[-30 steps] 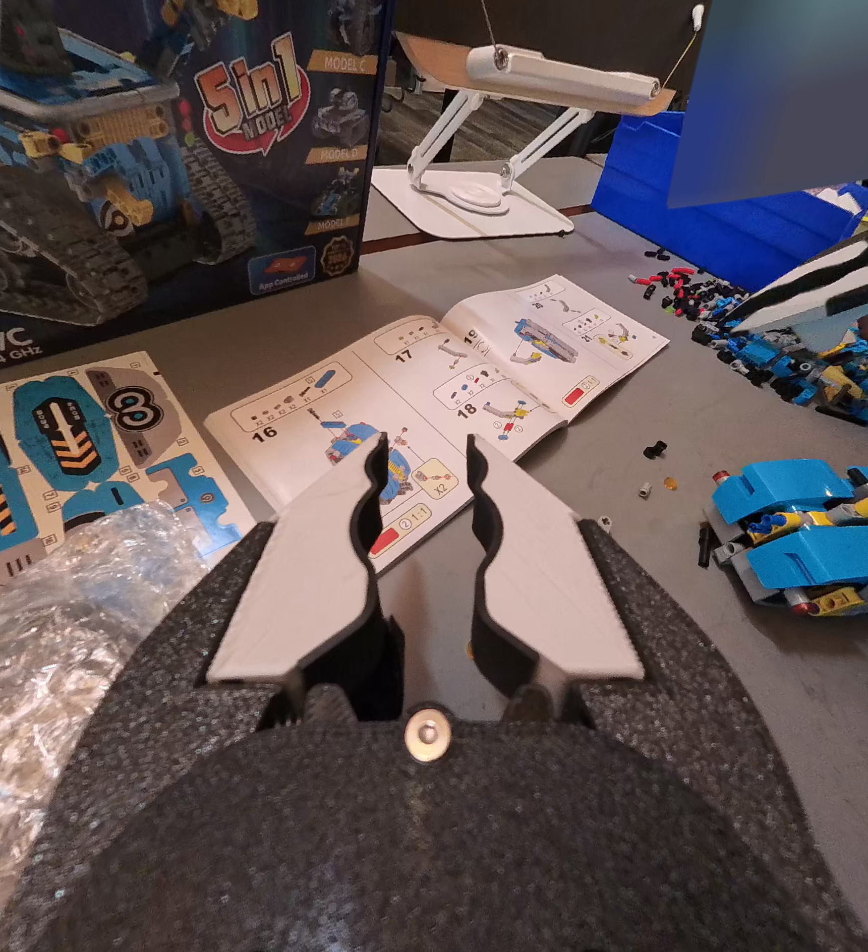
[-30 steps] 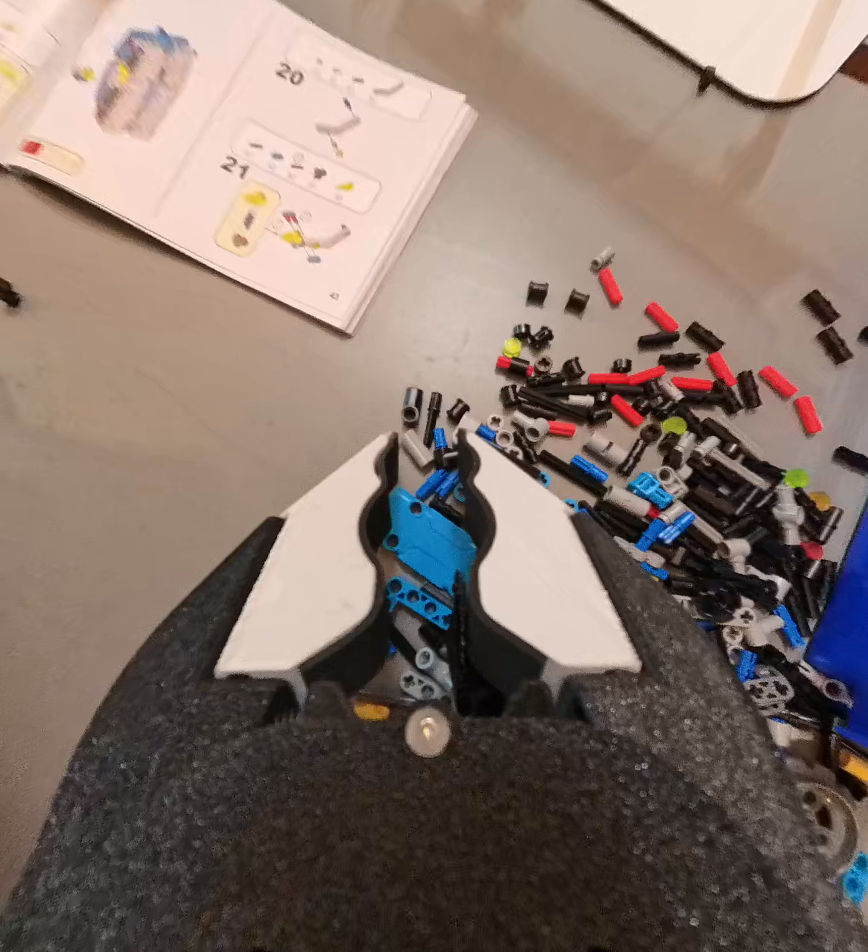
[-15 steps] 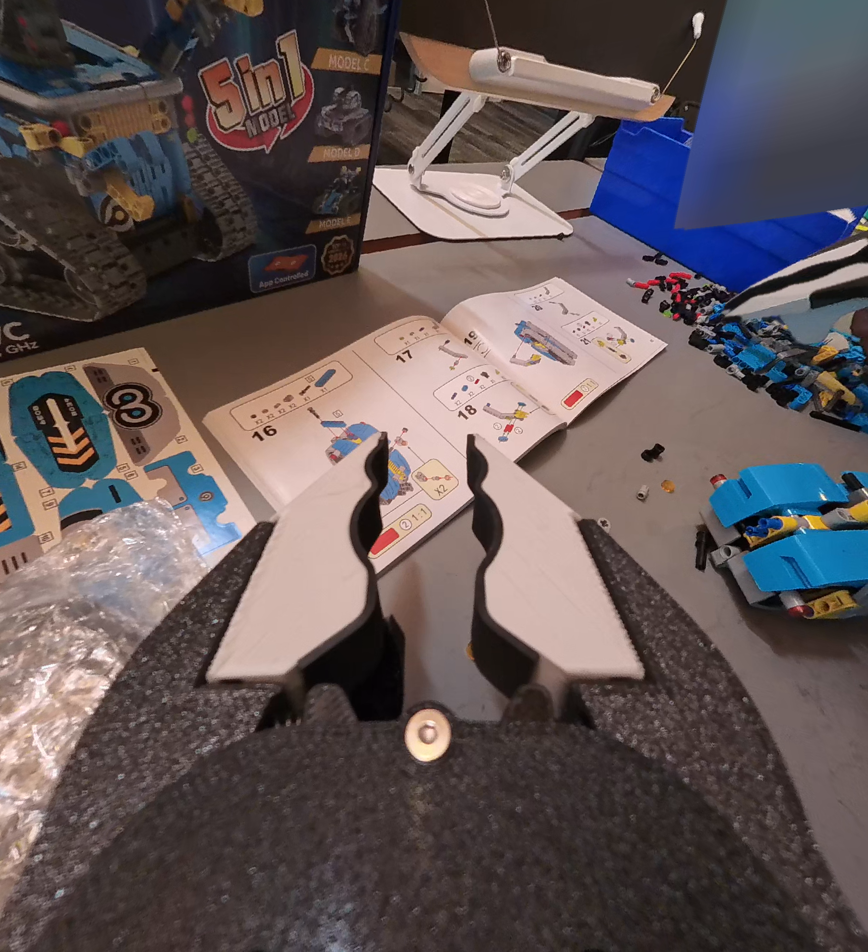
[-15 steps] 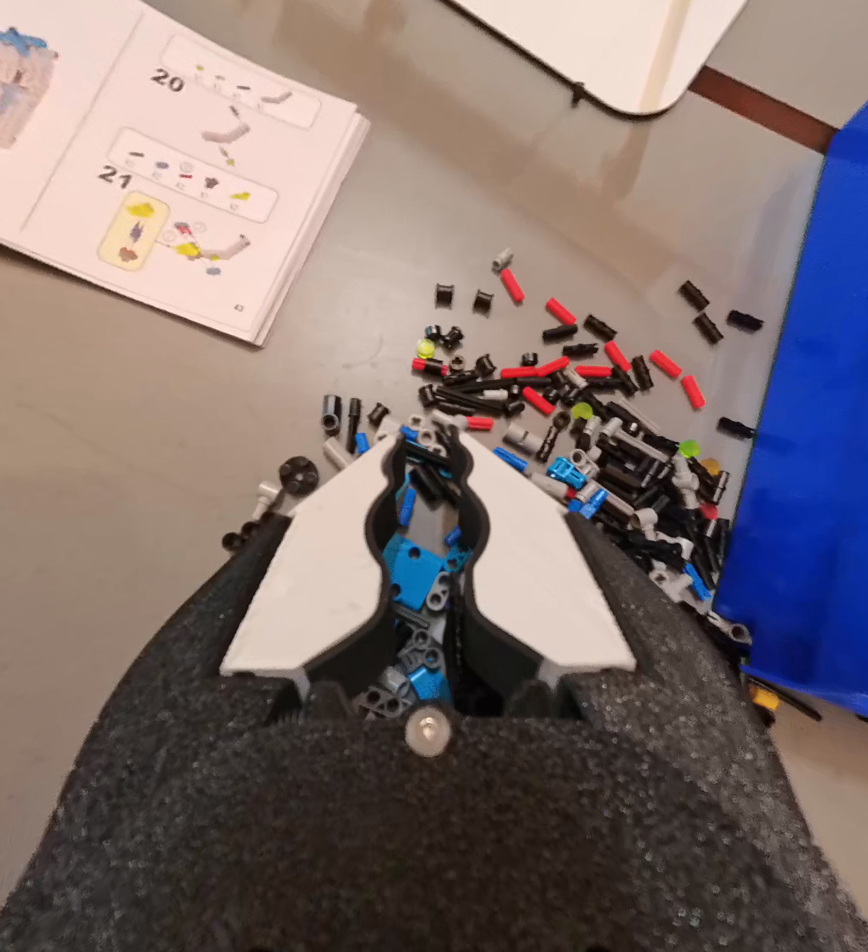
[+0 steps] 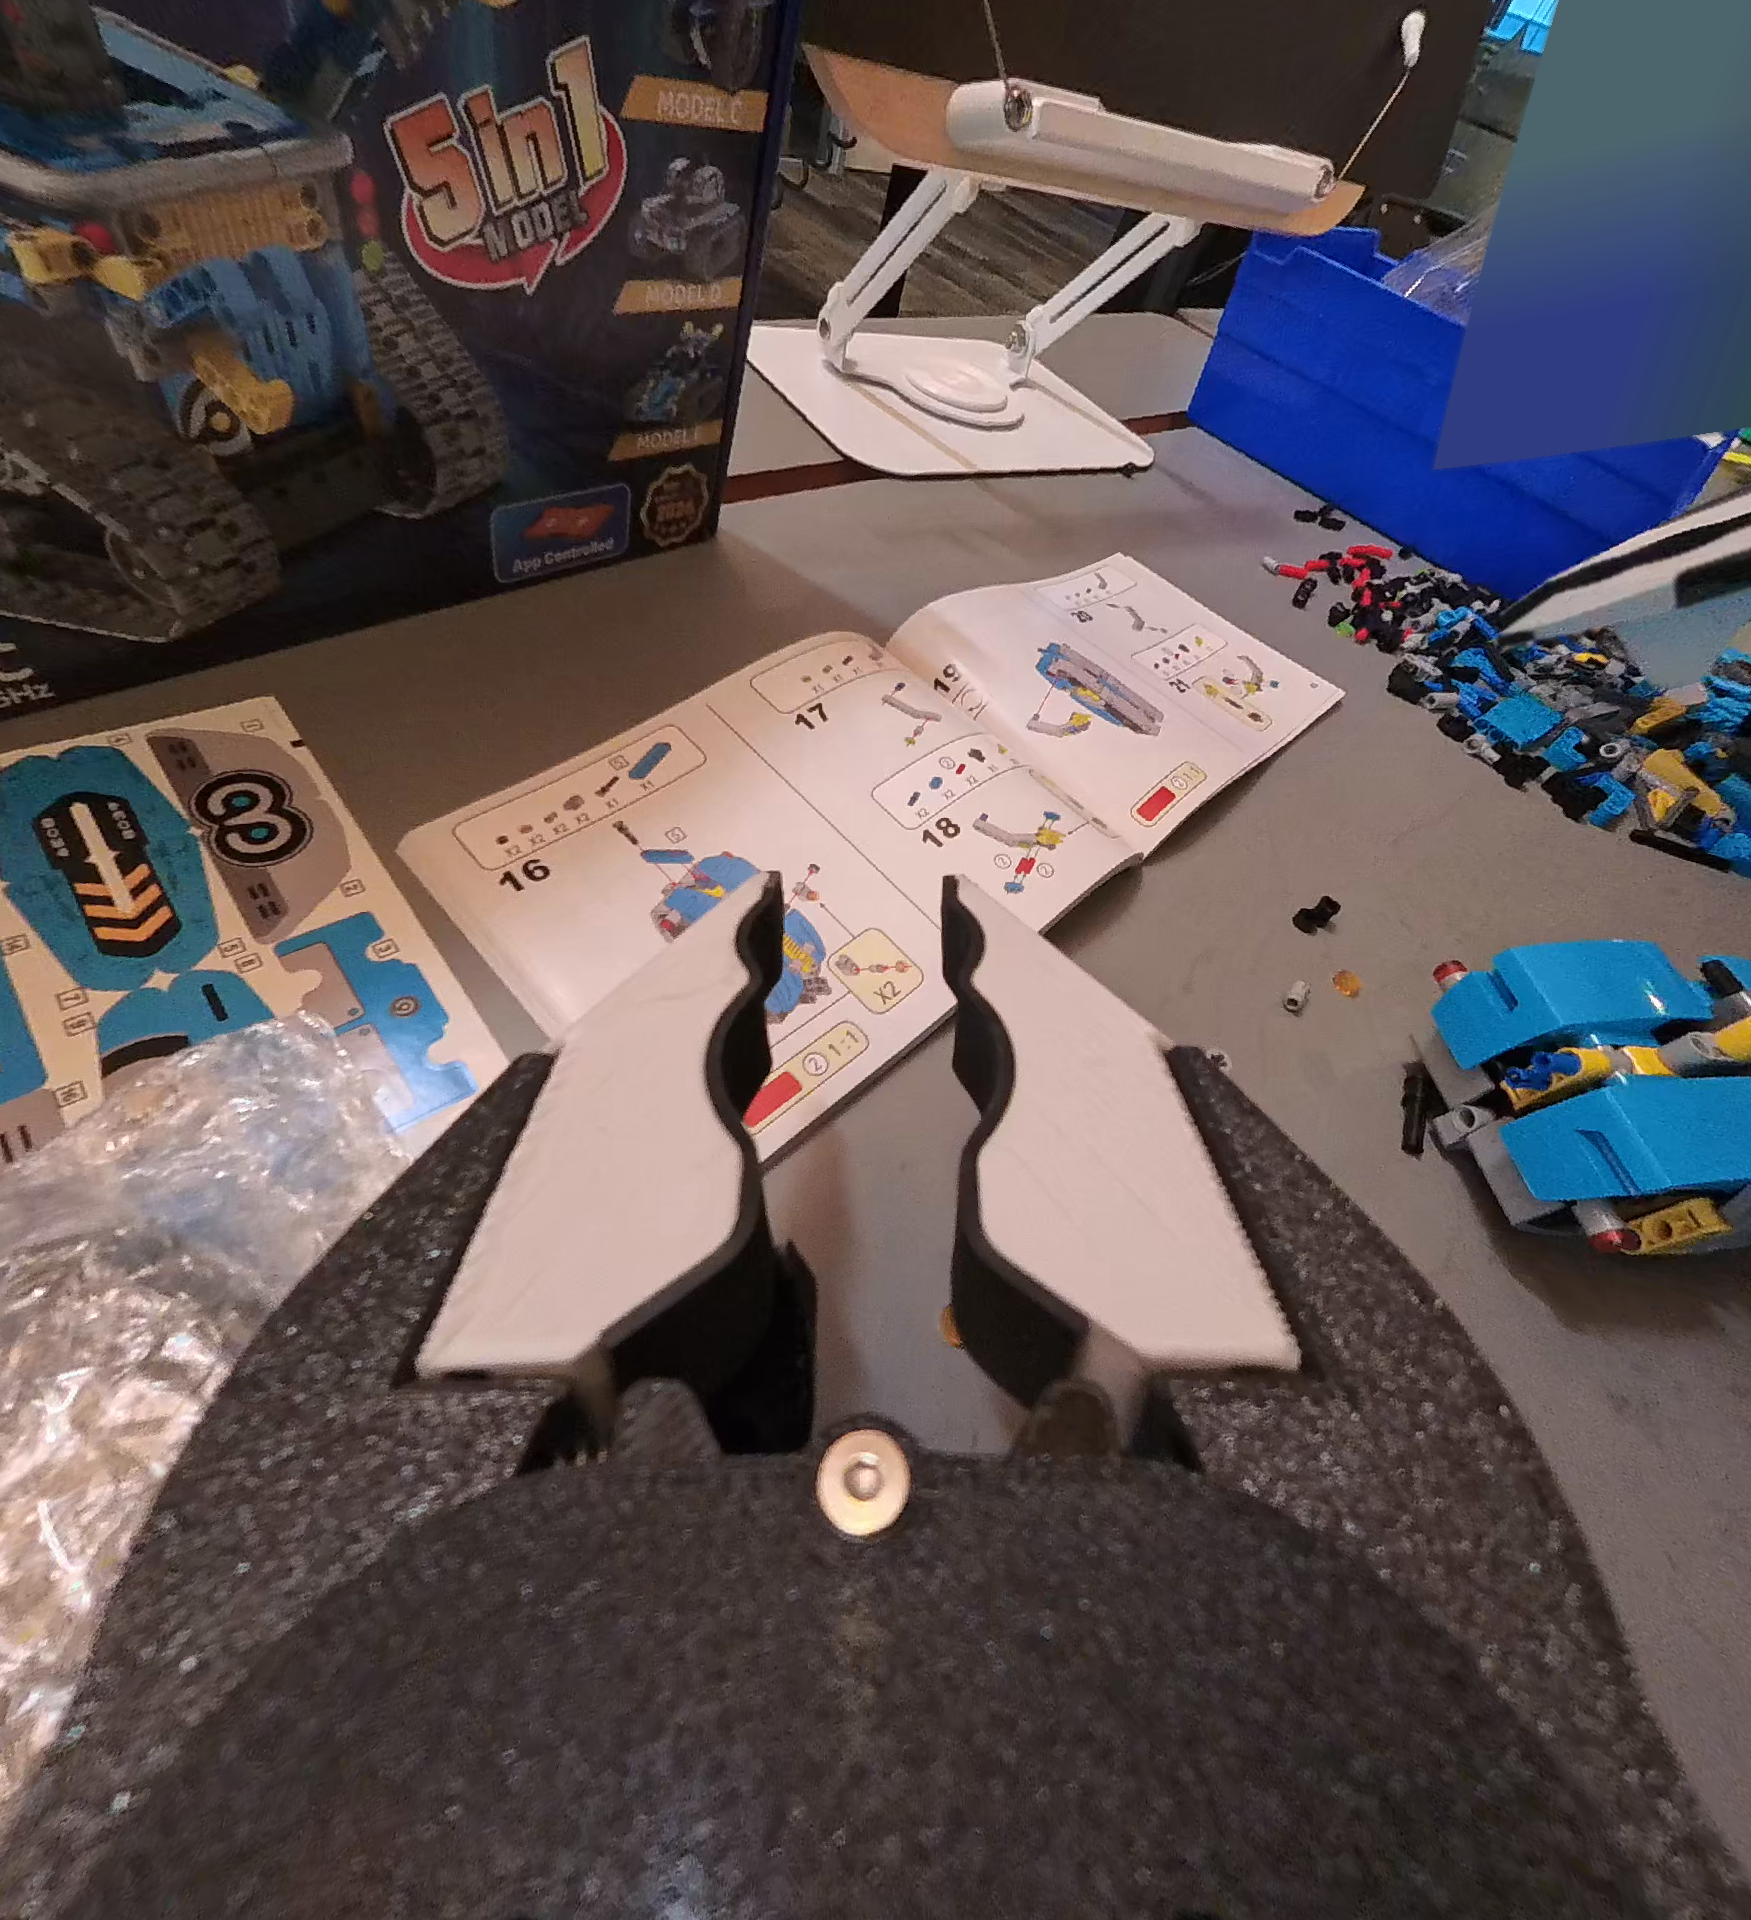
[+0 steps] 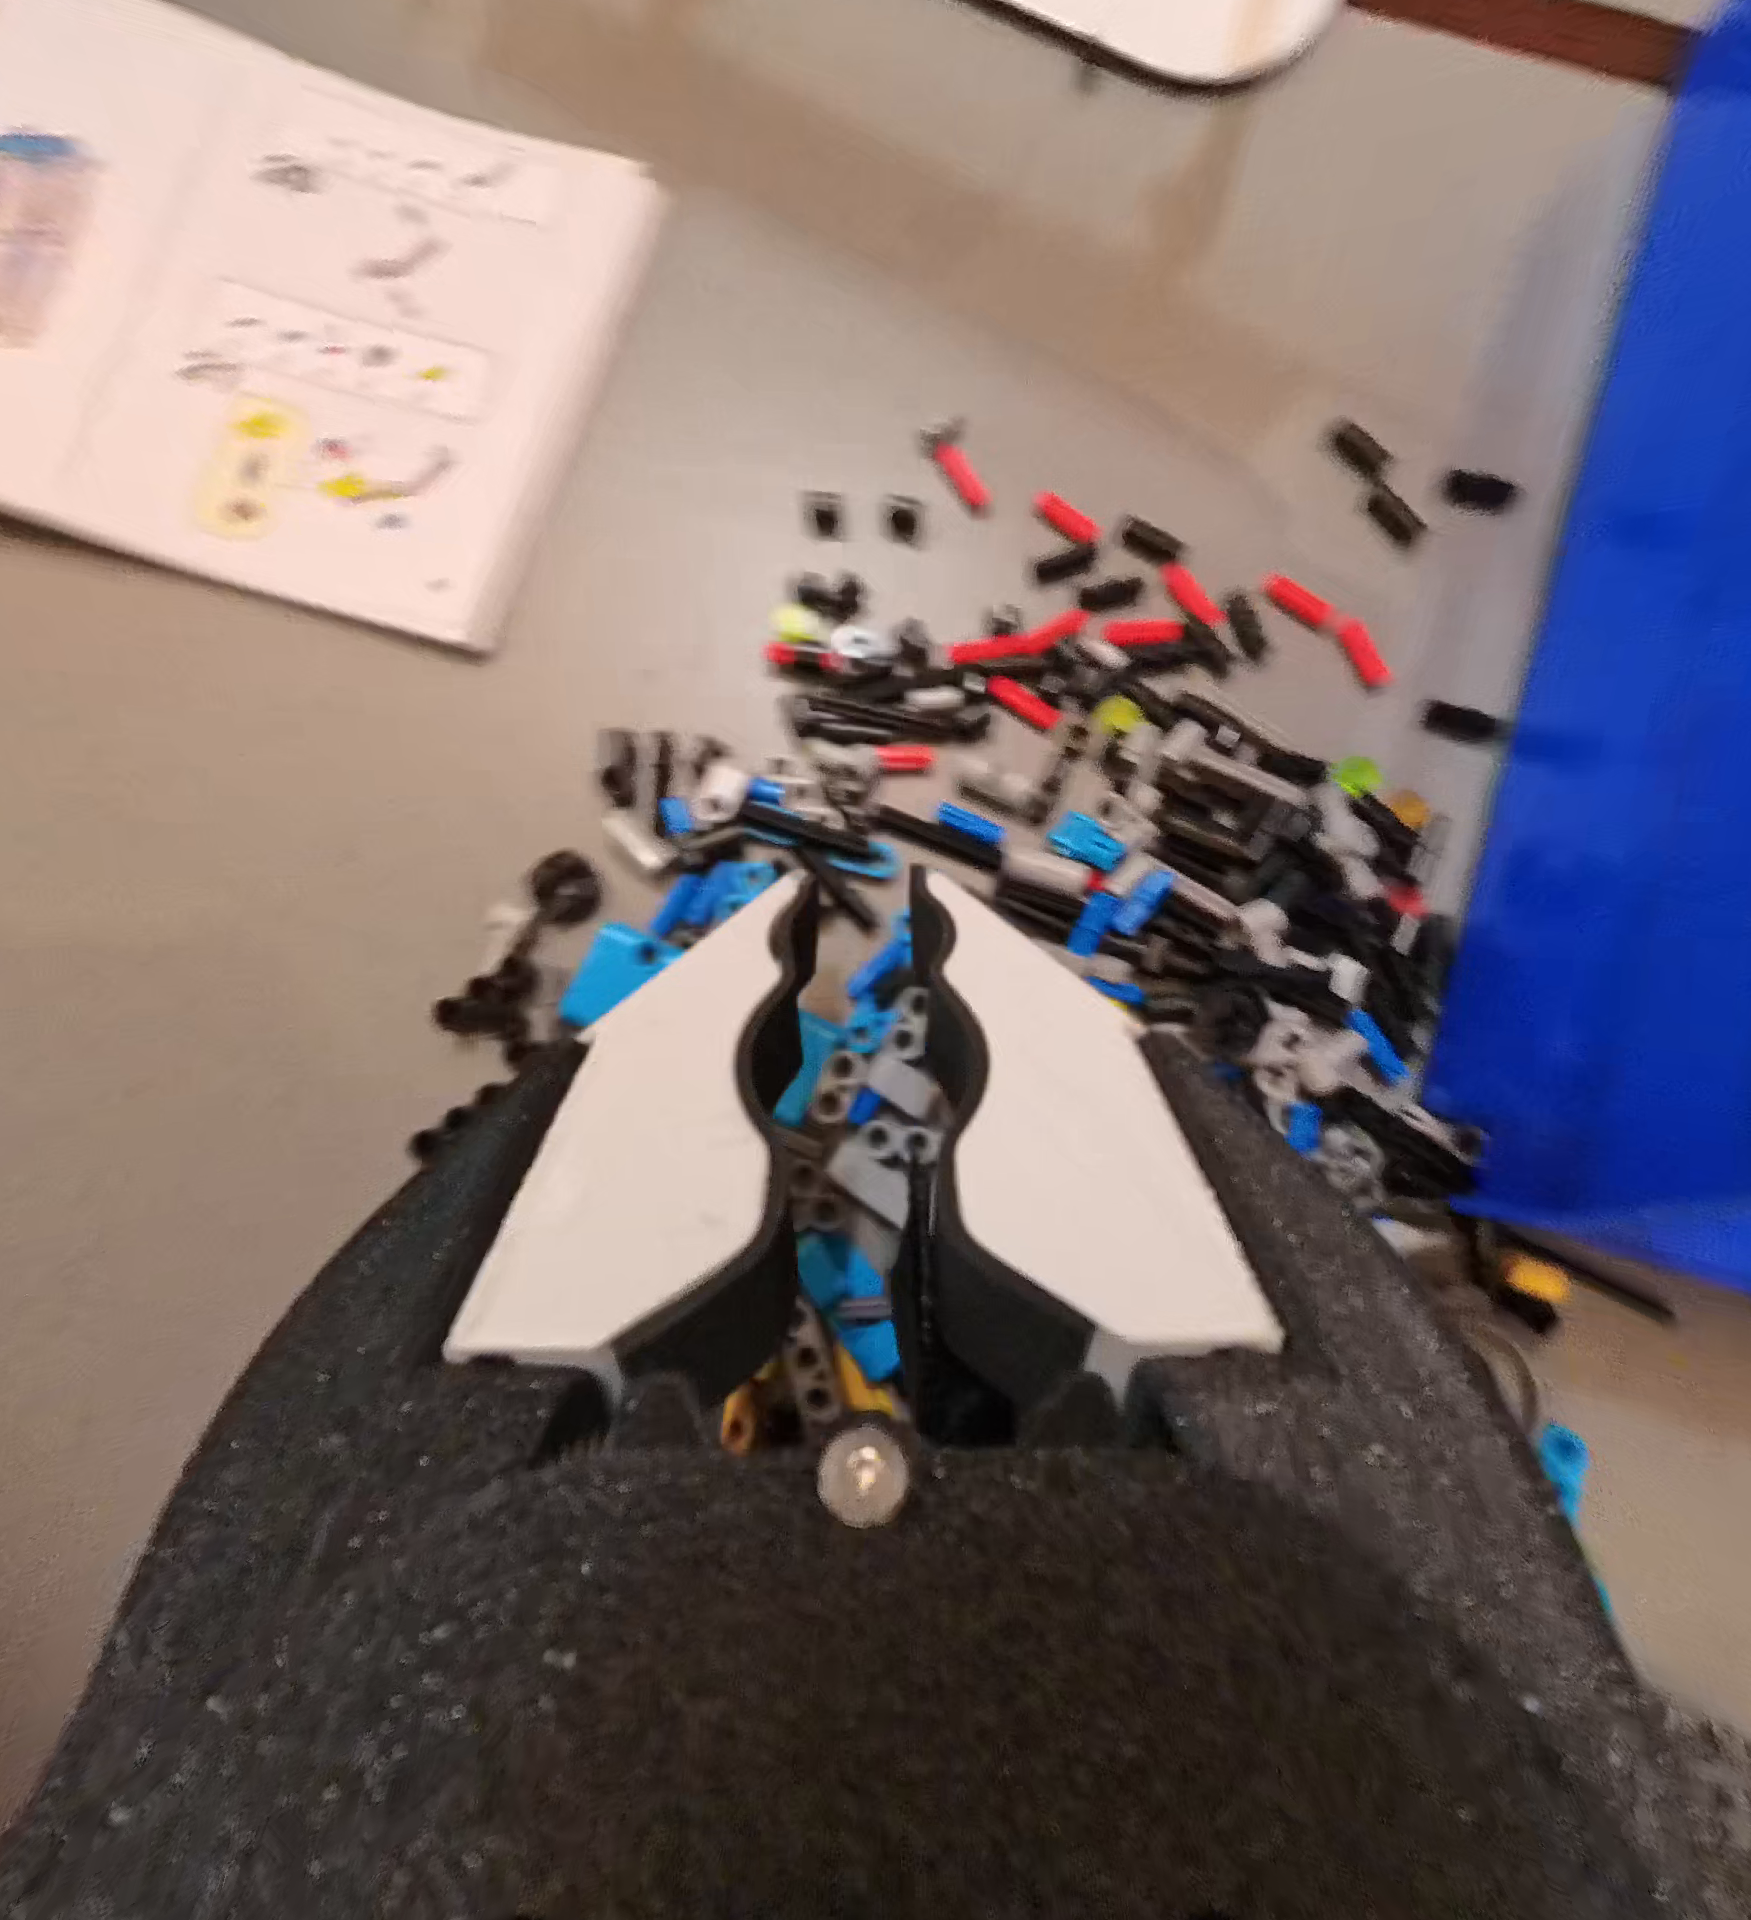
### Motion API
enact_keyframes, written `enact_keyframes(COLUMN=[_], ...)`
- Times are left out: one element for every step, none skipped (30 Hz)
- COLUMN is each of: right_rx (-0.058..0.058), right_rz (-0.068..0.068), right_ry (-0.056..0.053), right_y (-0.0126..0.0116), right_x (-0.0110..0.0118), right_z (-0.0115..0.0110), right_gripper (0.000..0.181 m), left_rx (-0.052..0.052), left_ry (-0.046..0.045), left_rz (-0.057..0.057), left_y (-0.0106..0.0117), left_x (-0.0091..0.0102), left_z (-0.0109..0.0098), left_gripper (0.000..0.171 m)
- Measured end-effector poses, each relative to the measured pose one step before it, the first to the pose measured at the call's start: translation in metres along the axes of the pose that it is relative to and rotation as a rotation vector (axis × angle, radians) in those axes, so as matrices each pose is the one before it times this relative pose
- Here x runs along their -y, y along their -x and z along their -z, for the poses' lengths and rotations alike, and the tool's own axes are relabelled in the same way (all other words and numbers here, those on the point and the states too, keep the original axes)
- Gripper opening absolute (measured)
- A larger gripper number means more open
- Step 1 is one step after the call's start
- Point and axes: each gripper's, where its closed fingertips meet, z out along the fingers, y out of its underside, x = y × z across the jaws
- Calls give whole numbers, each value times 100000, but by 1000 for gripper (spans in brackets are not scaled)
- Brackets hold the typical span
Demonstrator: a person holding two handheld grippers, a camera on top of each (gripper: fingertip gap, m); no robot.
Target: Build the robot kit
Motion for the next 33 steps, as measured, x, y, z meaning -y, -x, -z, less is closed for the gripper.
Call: enact_keyframes(right_rx=[-3729, -1901, -452, -490, -445, 879, 1954, 2502, 3308, 2120, -864, -2246, -13, 703, -1973, -3117, -1603, -1281, -1319, -360, -252, -1579, -1229, -233, -624, 225, 857, -627, 1538, 2765, 541, -698, -707], right_rz=[-4113, -3260, -2214, -1405, -471, 515, 1022, 1480, 2248, 2638, 2214, 1072, 531, 594, 732, 990, 611, -256, -1025, -700, -53, 176, 28, -126, 57, 385, -260, -2154, -2289, -1622, -1721, -1406, -737], right_ry=[1177, 839, 63, -305, -299, -631, -902, -1210, -1004, -737, -861, -860, -672, -77, 659, 797, 397, -796, -1120, -1289, -1178, -940, -663, -252, -21, 449, 627, 1056, 1188, 345, -243, 259, 723], right_y=[-1104, -727, -371, -228, -104, 215, 481, 667, 884, 734, 265, -48, 223, 271, -188, -393, -178, -146, -171, 18, 97, -61, 19, 173, 151, 289, 311, -43, 220, 394, 62, -120, -131], right_x=[-336, -270, -85, 33, 81, 118, 153, 202, 201, 198, 267, 266, 201, 80, -55, -105, -77, 142, 231, 282, 274, 254, 253, 228, 228, 223, 258, 250, 172, 177, 142, -32, -134], right_z=[-146, -131, -57, 12, 68, 79, 42, 3, -24, -64, -106, -116, -183, -215, -208, -158, -123, -55, -13, -32, -67, -117, -218, -325, -367, -420, -418, -378, -269, -145, -104, -121, -178], right_gripper=[17, 17, 17, 17, 16, 16, 16, 16, 13, 10, 13, 24, 32, 31, 31, 31, 32, 33, 34, 35, 36, 36, 37, 37, 37, 36, 29, 29, 25, 13, 10, 8, 8], left_rx=[-157, -97, 3, 62, 34, -36, -46, -58, -113, -76, -12, 0, 22, 55, 46, 2, -21, -12, -16, -1, 44, 70, 80, 90, 75, 47, 37, 24, -9, -37, -41, -22, -13], left_ry=[358, 264, 180, 127, 61, 43, -8, -44, 140, 427, 476, 279, 140, 159, 181, 167, 156, 156, 140, 132, 202, 290, 340, 389, 405, 343, 230, 108, 32, -21, -71, -87, -67], left_rz=[-83, -210, -292, -244, -84, 126, 295, 359, 304, 158, -16, -149, -172, -136, -80, 12, 102, 141, 151, 136, 85, 14, -45, -90, -140, -175, -183, -155, -98, -67, -35, 20, 68], left_y=[-28, -36, -29, -22, -1, 17, 25, 23, 16, 0, 2, -16, -15, -13, -4, 5, 9, 15, 12, 9, 15, 10, 11, -6, -5, -14, -18, -12, -8, -16, -5, -2, -1], left_x=[-37, -26, -19, -9, -6, -5, 8, 10, -4, -42, -64, -35, -12, -15, -30, -21, -17, -13, -17, -14, -31, -31, -45, -44, -46, -41, -36, -14, -7, 10, 4, 13, 8], left_z=[-78, -66, -37, -16, -11, -8, -14, -33, -54, -60, -57, -36, -29, -28, -14, -18, -16, -21, -9, -17, -24, -30, -38, -41, -40, -39, -21, -11, 0, 0, 8, 18, 3], left_gripper=[30, 30, 30, 30, 30, 30, 30, 30, 30, 30, 30, 30, 30, 30, 30, 30, 30, 30, 30, 30, 30, 30, 30, 30, 30, 30, 30, 30, 30, 30, 30, 30, 30])
